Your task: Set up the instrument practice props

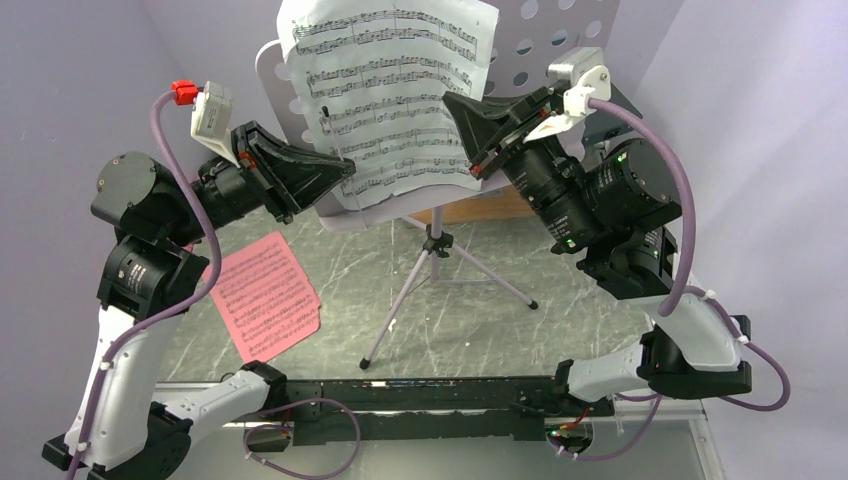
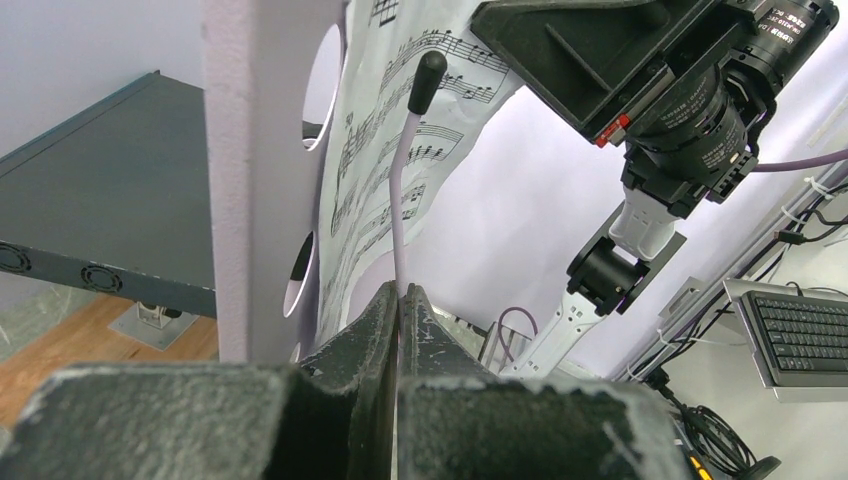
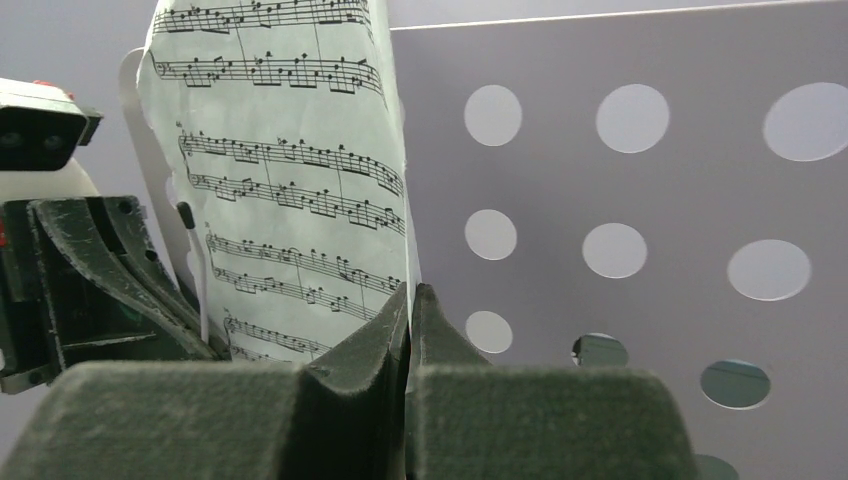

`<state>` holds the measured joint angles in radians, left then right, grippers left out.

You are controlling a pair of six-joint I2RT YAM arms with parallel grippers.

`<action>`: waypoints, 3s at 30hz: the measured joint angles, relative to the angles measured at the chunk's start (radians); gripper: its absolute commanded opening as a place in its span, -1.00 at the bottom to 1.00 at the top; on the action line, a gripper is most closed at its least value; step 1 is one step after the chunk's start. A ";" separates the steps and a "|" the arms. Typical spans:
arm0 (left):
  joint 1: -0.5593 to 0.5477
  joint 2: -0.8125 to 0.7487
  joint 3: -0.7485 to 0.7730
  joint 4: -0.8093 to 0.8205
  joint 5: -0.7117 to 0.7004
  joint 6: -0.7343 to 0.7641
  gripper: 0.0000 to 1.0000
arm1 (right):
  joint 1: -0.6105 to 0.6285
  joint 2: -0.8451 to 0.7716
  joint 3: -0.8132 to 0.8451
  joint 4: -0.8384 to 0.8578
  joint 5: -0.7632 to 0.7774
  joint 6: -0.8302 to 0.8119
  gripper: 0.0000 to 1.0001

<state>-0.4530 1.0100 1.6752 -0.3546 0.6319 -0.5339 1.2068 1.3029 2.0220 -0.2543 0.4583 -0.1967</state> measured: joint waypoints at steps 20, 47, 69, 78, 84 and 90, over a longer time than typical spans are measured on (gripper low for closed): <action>0.000 -0.014 -0.014 0.009 -0.001 0.016 -1.00 | 0.000 0.029 0.004 -0.014 -0.077 0.025 -1.00; 0.000 -0.158 -0.086 -0.065 -0.085 -0.010 0.62 | -0.001 -0.273 -0.223 -0.043 -0.073 0.029 0.34; 0.001 -0.669 -0.827 -0.699 -0.518 -0.233 0.86 | -0.001 -0.611 -1.249 -0.042 -0.621 0.305 0.50; 0.001 -0.451 -0.892 -0.768 -0.756 -0.504 0.99 | -0.001 -0.610 -1.249 -0.013 -0.614 0.382 0.48; 0.057 0.050 -0.844 -0.683 -0.874 -0.534 0.99 | -0.001 -0.637 -1.253 0.003 -0.615 0.431 0.47; 0.301 0.359 -0.685 -0.643 -0.859 -0.445 0.99 | -0.001 -0.684 -1.292 0.026 -0.615 0.453 0.46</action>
<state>-0.1524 1.3693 0.9905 -0.9977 -0.2276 -0.9791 1.2060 0.6193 0.7300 -0.2283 -0.1570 0.2565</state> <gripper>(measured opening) 0.995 0.735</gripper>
